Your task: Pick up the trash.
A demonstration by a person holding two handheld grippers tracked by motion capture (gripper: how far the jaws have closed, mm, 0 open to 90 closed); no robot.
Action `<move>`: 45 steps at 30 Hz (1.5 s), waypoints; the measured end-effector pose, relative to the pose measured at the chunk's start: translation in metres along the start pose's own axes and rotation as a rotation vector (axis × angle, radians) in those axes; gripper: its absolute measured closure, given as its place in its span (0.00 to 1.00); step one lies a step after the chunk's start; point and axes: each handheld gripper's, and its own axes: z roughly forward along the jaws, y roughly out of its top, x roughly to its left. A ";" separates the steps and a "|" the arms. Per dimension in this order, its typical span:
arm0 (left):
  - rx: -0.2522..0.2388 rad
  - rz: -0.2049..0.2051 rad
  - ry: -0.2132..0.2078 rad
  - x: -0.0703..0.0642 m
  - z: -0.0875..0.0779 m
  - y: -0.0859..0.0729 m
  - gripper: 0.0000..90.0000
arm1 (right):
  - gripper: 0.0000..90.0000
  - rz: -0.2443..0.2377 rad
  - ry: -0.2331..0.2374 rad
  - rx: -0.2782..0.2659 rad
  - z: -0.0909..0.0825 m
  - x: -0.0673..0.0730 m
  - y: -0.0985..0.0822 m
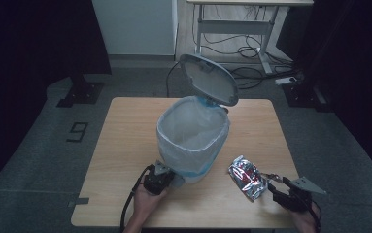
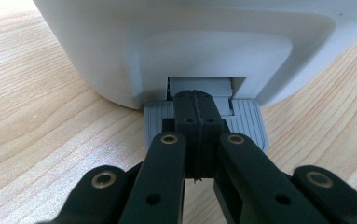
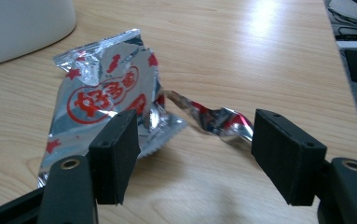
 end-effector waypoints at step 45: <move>-0.001 0.024 0.011 -0.001 0.000 0.000 1.00 | 0.98 0.141 0.081 -0.031 0.004 0.010 0.012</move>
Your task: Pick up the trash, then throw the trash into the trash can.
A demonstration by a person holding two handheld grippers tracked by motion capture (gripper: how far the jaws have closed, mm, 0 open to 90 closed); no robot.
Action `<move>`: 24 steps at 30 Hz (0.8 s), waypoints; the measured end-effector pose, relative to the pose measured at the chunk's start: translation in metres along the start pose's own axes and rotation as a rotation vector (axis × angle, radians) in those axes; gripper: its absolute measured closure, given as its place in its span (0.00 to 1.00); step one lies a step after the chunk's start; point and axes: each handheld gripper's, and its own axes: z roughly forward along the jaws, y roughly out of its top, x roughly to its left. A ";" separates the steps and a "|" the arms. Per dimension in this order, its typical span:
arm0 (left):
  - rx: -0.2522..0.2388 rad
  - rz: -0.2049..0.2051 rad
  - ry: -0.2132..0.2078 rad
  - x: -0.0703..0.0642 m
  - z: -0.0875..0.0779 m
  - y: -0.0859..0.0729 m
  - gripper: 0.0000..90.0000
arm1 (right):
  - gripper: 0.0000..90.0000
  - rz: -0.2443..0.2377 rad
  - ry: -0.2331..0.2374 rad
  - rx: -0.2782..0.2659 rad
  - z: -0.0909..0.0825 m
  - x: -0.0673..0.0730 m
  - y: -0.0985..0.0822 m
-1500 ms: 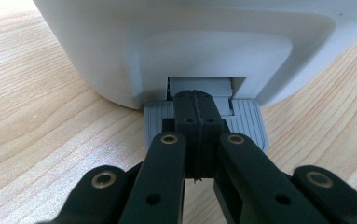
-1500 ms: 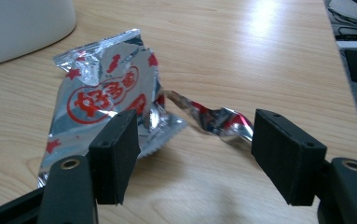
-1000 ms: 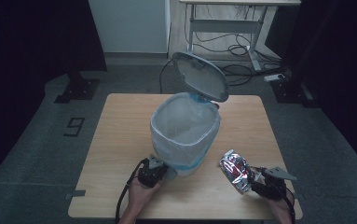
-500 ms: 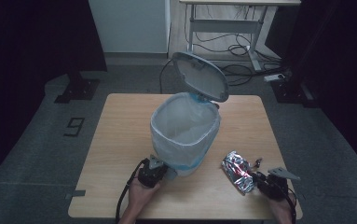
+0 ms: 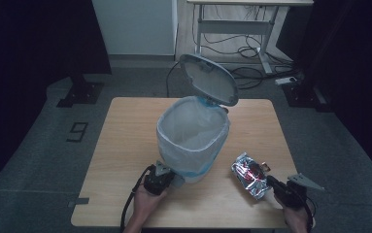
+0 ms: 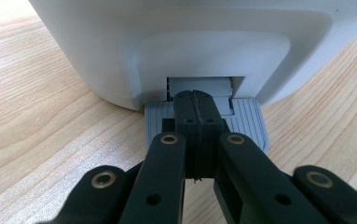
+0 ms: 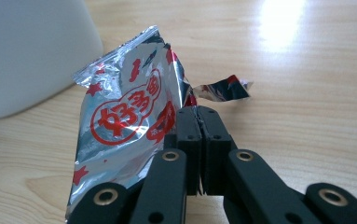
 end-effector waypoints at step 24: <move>0.000 0.001 -0.004 0.001 0.000 0.000 1.00 | 0.98 -0.009 0.066 -0.105 -0.022 0.001 0.013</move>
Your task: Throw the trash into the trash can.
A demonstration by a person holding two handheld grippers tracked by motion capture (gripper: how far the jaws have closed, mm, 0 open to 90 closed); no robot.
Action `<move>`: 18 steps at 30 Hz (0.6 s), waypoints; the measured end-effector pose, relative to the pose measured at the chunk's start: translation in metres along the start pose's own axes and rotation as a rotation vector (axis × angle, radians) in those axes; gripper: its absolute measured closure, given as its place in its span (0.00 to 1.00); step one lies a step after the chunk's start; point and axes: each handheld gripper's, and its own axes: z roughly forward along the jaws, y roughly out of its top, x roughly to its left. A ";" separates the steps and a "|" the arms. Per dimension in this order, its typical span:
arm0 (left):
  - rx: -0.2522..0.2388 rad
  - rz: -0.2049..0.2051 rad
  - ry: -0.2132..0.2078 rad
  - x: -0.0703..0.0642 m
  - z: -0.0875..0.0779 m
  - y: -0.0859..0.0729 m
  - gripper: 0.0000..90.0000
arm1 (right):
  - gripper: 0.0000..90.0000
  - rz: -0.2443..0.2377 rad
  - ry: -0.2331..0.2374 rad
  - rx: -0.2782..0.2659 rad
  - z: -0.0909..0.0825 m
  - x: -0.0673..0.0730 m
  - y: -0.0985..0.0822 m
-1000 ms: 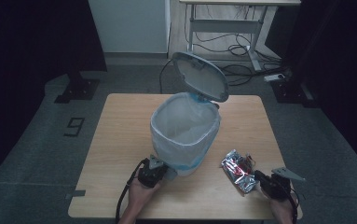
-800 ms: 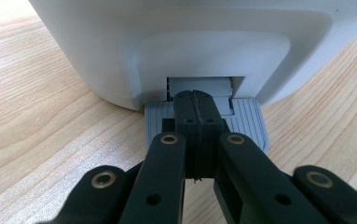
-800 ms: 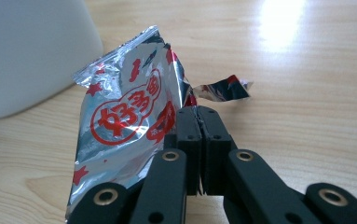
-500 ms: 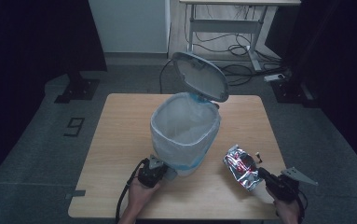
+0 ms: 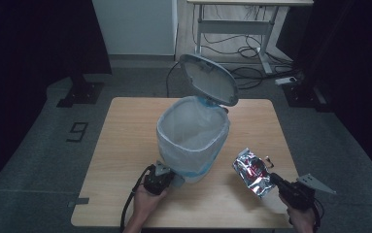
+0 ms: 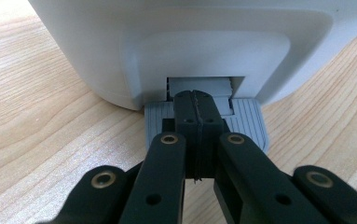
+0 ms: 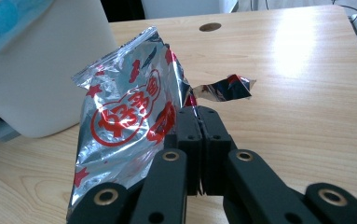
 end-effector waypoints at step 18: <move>-0.002 -0.006 -0.004 0.000 0.000 0.000 1.00 | 0.98 0.002 0.040 -0.071 -0.017 0.006 0.020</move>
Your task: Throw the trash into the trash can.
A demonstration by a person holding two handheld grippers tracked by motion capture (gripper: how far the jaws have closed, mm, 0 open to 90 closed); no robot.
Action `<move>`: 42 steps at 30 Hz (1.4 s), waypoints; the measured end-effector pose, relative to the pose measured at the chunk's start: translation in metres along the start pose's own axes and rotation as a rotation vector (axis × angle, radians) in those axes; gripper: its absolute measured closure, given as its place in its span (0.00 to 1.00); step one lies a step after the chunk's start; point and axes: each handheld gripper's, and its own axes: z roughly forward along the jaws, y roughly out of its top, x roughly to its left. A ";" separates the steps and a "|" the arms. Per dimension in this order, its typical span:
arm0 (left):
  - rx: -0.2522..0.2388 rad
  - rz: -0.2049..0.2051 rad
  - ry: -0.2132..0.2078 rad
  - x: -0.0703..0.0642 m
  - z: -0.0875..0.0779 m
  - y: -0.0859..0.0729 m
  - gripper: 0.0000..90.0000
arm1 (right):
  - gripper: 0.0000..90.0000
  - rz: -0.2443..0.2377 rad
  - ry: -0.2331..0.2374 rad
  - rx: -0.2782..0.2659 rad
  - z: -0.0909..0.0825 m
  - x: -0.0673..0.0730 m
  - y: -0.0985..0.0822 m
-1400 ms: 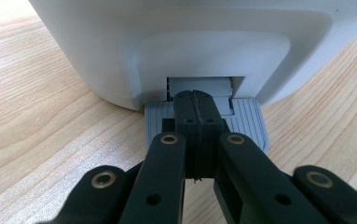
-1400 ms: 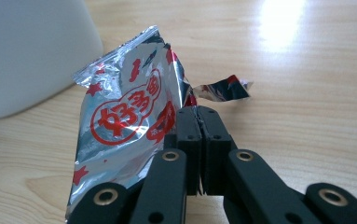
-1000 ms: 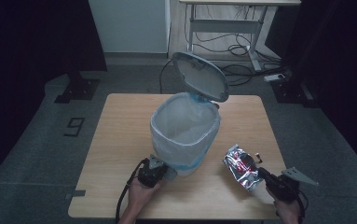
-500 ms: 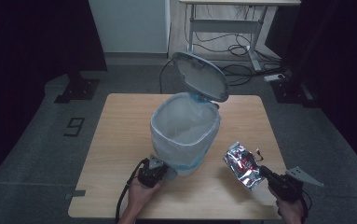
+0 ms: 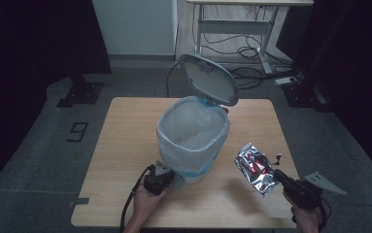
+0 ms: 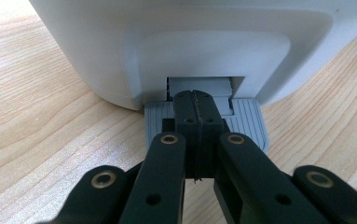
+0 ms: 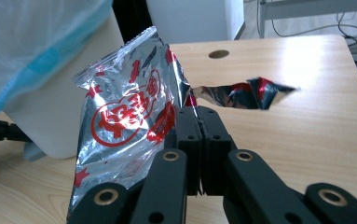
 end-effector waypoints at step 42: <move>0.001 0.005 -0.003 0.000 0.000 0.000 1.00 | 0.98 -0.053 0.114 -0.118 -0.020 0.038 0.078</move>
